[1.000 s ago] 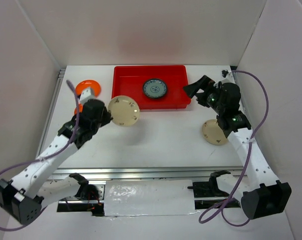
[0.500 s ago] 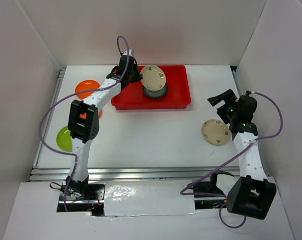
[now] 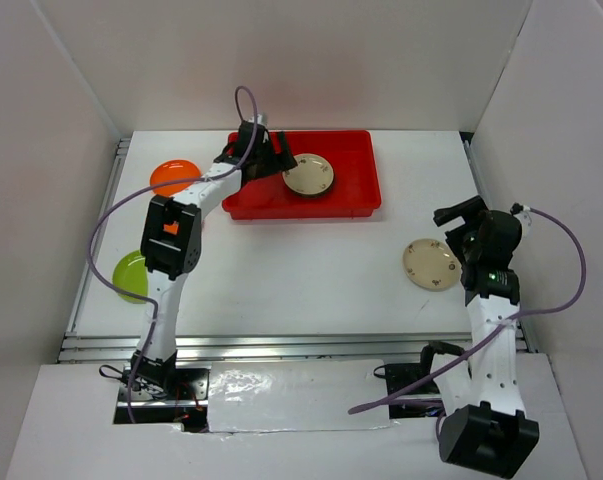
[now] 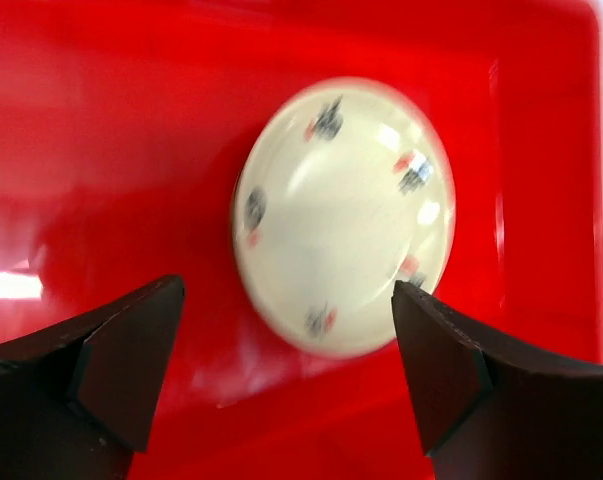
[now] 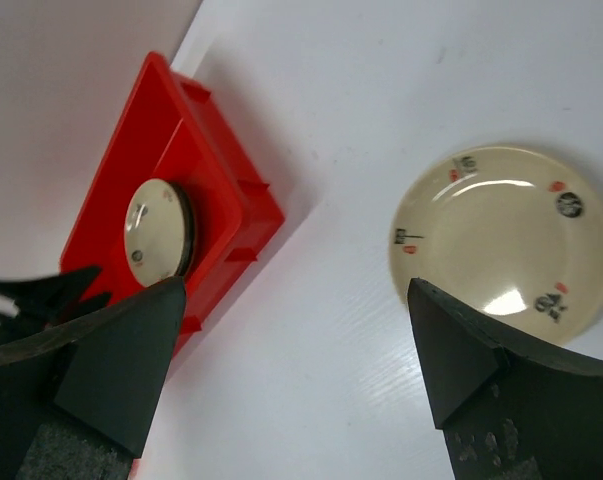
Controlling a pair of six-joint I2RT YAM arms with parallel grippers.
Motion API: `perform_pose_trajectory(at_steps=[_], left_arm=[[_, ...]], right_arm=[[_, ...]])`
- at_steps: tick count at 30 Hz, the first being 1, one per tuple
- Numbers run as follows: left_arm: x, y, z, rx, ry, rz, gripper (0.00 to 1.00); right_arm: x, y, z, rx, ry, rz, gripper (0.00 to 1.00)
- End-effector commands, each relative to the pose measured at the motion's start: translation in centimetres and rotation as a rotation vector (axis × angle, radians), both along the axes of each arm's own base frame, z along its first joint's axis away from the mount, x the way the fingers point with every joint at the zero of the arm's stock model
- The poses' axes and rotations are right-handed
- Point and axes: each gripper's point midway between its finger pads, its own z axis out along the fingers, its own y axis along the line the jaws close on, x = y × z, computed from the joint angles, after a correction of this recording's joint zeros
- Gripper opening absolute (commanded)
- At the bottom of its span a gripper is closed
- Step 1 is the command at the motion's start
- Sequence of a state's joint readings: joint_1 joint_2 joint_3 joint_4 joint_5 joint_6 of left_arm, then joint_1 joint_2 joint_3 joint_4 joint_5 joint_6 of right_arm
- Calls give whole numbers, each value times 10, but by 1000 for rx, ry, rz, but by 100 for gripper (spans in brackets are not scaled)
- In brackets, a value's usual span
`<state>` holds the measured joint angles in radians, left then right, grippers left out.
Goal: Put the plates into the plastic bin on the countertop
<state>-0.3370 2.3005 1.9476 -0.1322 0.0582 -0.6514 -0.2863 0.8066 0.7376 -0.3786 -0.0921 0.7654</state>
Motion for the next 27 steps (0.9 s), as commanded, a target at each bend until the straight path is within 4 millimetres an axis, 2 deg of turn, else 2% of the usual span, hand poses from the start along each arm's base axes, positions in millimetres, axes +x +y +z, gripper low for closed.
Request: perform_pose_trajectory(at_steps=[1, 2, 3, 4, 5, 6, 7, 8, 9, 10, 11, 12, 13, 14, 15, 16, 17, 18, 19, 20, 21, 22, 23, 27], left_arm=[[-20, 0, 72, -22, -115, 9, 99], [-25, 9, 69, 15, -94, 49, 99], [-33, 15, 84, 24, -94, 76, 99], [-41, 24, 88, 43, -68, 110, 99], [-59, 36, 73, 98, 19, 147, 99], [-73, 43, 92, 97, 11, 171, 99], [-84, 48, 96, 113, 22, 190, 99], [-104, 55, 79, 164, 81, 208, 99], [-116, 60, 100, 156, 44, 209, 99], [-126, 62, 100, 166, 51, 201, 99], [-140, 66, 89, 193, 90, 187, 99], [-151, 70, 99, 190, 78, 180, 99], [-158, 74, 100, 199, 85, 181, 99], [-169, 77, 91, 224, 109, 170, 99], [-178, 79, 102, 215, 86, 164, 99], [-188, 81, 92, 231, 105, 151, 99], [-194, 81, 94, 229, 97, 136, 99], [-199, 81, 105, 209, 59, 130, 99], [-203, 82, 107, 203, 49, 122, 99], [-208, 83, 97, 213, 58, 106, 99], [-211, 83, 102, 203, 43, 100, 99], [-212, 81, 99, 193, 45, 81, 99], [-215, 80, 91, 202, 59, 65, 99], [-216, 79, 81, 217, 83, 48, 99]], right_arm=[[-20, -29, -11, -44, 69, -183, 100], [-25, -31, -19, -26, 101, -210, 100], [-29, -35, -30, -17, 136, -241, 100], [-31, -36, -37, -8, 164, -249, 100], [-38, -36, -47, 18, 209, -274, 100], [-45, -41, -57, 19, 246, -319, 100], [-54, -43, -65, 31, 285, -351, 100], [-58, -44, -70, 52, 292, -388, 100], [-65, -46, -80, 62, 318, -419, 100], [-69, -48, -83, 69, 319, -439, 100], [-68, -45, -86, 78, 318, -419, 100], [-70, -43, -94, 97, 331, -417, 100], [-69, -39, -100, 125, 344, -399, 100], [-70, -37, -110, 135, 359, -382, 100], [-67, -34, -116, 150, 368, -361, 100], [-63, -32, -118, 171, 355, -340, 100], [-60, -29, -122, 182, 351, -316, 100], [-62, -25, -137, 202, 379, -307, 100], [-58, -25, -140, 213, 369, -307, 100], [-62, -20, -153, 232, 383, -296, 100], [-60, -20, -157, 239, 375, -302, 99], [-55, -22, -158, 247, 344, -312, 99], [-58, -16, -170, 272, 365, -300, 97], [-57, -18, -190, 297, 405, -327, 94]])
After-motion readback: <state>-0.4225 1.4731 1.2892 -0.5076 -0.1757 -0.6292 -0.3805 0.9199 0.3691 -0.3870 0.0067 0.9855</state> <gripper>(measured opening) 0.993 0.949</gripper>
